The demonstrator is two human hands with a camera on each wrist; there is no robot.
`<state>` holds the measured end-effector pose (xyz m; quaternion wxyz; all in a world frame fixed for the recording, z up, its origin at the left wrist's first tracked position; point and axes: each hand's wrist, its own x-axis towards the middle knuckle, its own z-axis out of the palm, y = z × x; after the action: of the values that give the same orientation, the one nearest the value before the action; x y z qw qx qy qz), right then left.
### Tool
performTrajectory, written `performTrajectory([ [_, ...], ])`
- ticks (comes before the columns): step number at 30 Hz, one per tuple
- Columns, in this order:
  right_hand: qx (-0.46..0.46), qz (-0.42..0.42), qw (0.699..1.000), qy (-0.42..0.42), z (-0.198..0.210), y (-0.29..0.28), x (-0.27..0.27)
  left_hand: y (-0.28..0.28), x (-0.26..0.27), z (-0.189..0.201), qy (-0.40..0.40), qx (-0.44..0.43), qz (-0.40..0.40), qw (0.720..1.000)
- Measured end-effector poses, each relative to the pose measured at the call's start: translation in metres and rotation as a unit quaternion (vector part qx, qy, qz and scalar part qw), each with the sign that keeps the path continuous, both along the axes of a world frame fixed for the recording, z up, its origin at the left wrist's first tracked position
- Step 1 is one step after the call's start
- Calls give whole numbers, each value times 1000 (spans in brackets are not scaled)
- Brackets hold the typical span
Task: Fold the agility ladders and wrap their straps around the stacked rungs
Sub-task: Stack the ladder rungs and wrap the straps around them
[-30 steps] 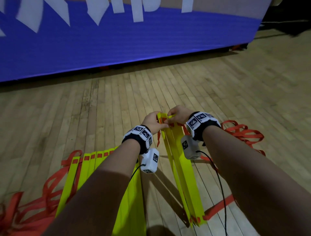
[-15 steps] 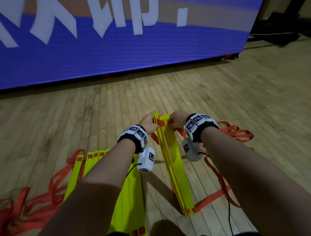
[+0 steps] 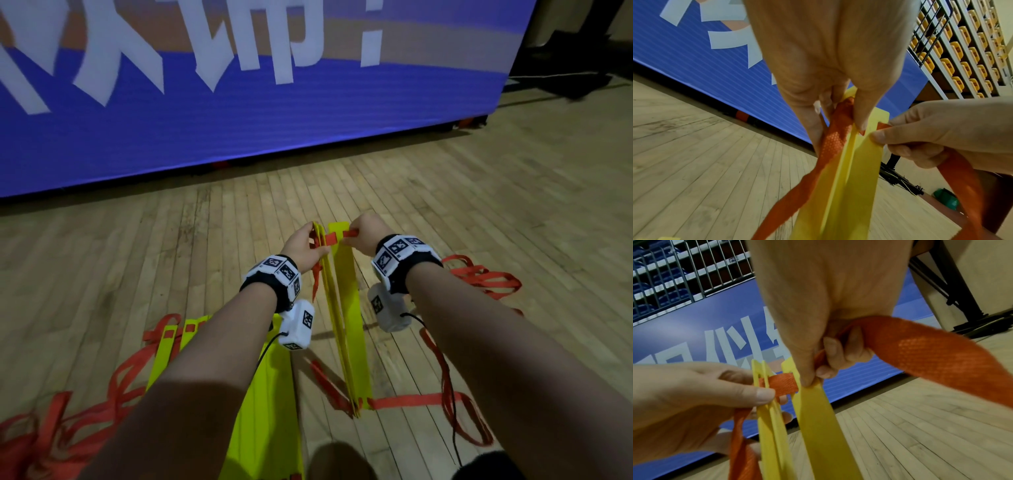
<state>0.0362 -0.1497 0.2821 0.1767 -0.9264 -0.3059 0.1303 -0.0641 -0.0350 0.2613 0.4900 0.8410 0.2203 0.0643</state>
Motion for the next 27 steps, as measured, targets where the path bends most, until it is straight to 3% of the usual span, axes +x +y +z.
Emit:
performTrajectory([
  [4,-25,-11,1000,6,5,4,-8,-2,-3,-3,-26,31,26,999],
  [10,6,38,999,2,11,1,-22,-4,-20,-1,-38,51,36,997],
  [19,48,128,989,61,21,-22,-50,-27,-46,-1,-59,56,60,995],
  [23,70,126,982,121,24,-37,-56,-35,-57,-2,-67,80,72,992],
  [27,81,107,987,86,19,-41,-66,-42,-61,-6,-67,93,68,991],
])
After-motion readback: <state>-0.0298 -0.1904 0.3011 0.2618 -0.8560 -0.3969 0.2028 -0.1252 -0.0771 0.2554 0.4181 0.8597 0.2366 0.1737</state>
